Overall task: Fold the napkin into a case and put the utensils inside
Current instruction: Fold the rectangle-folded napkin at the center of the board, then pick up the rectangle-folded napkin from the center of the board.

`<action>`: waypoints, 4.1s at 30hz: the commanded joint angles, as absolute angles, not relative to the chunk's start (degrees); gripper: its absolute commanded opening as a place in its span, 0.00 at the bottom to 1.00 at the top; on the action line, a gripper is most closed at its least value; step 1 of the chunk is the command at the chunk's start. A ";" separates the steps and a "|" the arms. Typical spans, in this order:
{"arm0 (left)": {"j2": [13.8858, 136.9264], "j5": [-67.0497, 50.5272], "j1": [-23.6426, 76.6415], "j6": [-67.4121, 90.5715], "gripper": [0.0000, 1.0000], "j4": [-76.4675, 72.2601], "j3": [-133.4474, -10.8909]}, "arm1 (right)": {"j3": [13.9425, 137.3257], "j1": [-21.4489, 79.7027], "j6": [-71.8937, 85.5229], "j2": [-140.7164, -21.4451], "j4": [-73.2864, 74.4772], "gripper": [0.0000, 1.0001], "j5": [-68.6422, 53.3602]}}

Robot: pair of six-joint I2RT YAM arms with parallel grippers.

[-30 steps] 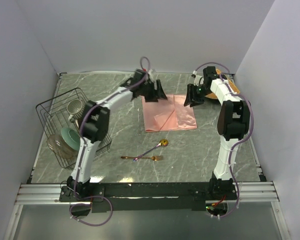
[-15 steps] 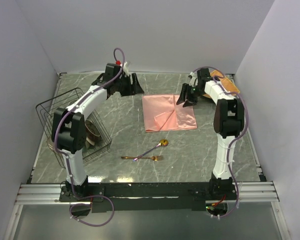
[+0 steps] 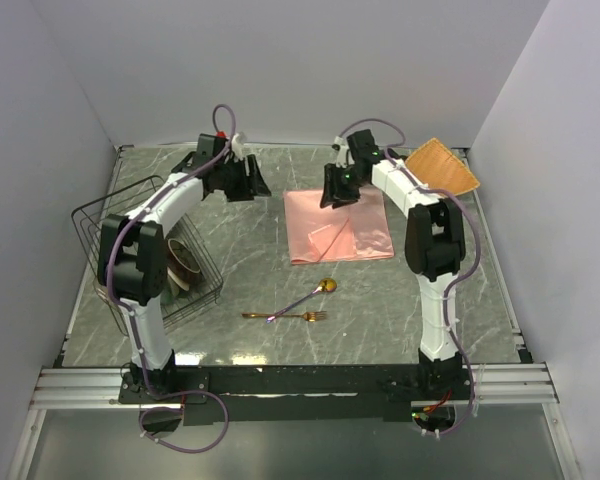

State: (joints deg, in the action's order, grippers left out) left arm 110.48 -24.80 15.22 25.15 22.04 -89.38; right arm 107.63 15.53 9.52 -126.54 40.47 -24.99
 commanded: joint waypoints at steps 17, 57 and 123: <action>105.38 -26.19 11.60 26.46 0.63 20.74 -85.08 | 116.02 23.12 2.20 -133.42 47.46 0.55 -14.68; 105.65 -26.46 11.34 23.38 0.62 22.59 -84.64 | 113.03 14.32 -5.54 -124.28 53.88 0.50 -18.21; 108.90 -28.30 9.41 23.20 0.61 24.26 -86.92 | 112.77 12.48 -0.09 -130.17 46.50 0.41 -10.11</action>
